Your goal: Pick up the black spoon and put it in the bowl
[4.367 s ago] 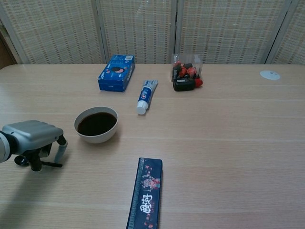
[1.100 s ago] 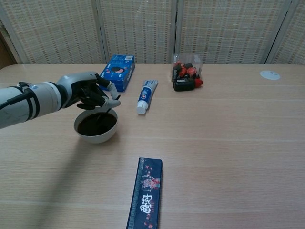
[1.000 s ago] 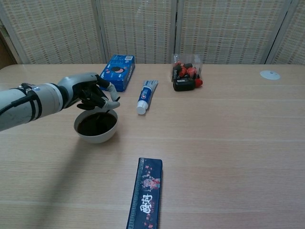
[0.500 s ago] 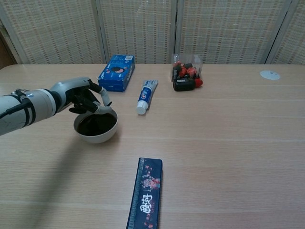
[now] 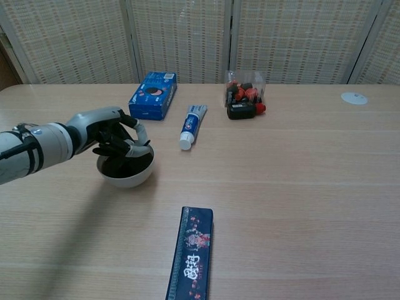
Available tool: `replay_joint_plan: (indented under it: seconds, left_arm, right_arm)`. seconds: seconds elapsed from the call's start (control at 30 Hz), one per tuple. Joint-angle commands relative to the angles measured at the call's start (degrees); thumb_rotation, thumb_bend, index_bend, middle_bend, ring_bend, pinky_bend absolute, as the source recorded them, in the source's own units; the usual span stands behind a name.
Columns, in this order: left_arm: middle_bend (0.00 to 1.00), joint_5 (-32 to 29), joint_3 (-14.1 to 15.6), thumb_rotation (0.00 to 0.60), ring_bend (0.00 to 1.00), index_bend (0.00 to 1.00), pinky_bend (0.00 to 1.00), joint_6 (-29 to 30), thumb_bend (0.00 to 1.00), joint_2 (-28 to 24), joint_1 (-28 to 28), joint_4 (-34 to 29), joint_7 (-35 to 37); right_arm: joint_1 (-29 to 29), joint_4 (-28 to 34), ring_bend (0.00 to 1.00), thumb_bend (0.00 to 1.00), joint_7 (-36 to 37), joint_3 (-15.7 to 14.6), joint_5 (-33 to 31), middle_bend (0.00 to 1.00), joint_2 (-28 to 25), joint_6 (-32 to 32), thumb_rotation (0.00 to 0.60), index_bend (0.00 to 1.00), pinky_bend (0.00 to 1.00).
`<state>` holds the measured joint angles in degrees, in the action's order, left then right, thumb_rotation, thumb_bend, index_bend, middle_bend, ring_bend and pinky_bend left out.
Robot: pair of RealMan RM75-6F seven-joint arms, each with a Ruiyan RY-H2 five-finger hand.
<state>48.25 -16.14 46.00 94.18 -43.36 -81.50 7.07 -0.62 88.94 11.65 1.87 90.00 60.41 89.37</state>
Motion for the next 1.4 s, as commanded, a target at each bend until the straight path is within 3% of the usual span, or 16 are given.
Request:
replay_joint_plan:
  seconds: [0.03, 0.5, 1.07, 1.4]
  left_arm:
    - [1.0, -0.66, -0.36, 0.6, 1.0, 0.64, 1.0, -0.2, 0.43, 0.64, -0.65, 0.65, -0.81]
    - [1.0, -4.88, -1.28, 0.6, 1.0, 0.64, 1.0, 0.62, 0.43, 3.27, -2.96, 6.87, -6.81]
    - [1.0, -5.35, 0.21, 0.6, 1.0, 0.63, 1.0, -0.03, 0.43, -0.28, -0.65, -0.55, -7.47]
    - [1.0, -7.8, -1.0, 0.6, 1.0, 0.64, 1.0, 1.09, 0.43, 3.19, -3.32, 3.33, -10.74]
  right_arm:
    - [0.11, -0.07, 0.03, 0.26, 0.09, -0.07, -0.07, 0.15, 0.02, 0.04, 0.6, 0.03, 0.13]
    - [0.12, -0.18, 0.03, 0.26, 0.16, 0.0, -0.11, 0.15, 0.18, -0.04, 0.6, 0.03, 0.13]
    - [-0.21, -0.1, 0.03, 0.26, -0.01, 0.02, 0.08, 0.15, 0.26, -0.35, 0.6, 0.03, 0.13]
    - [0.53, -0.86, 0.03, 0.26, 0.85, -0.09, -0.3, 0.15, 0.44, 0.39, 0.6, 0.03, 0.13]
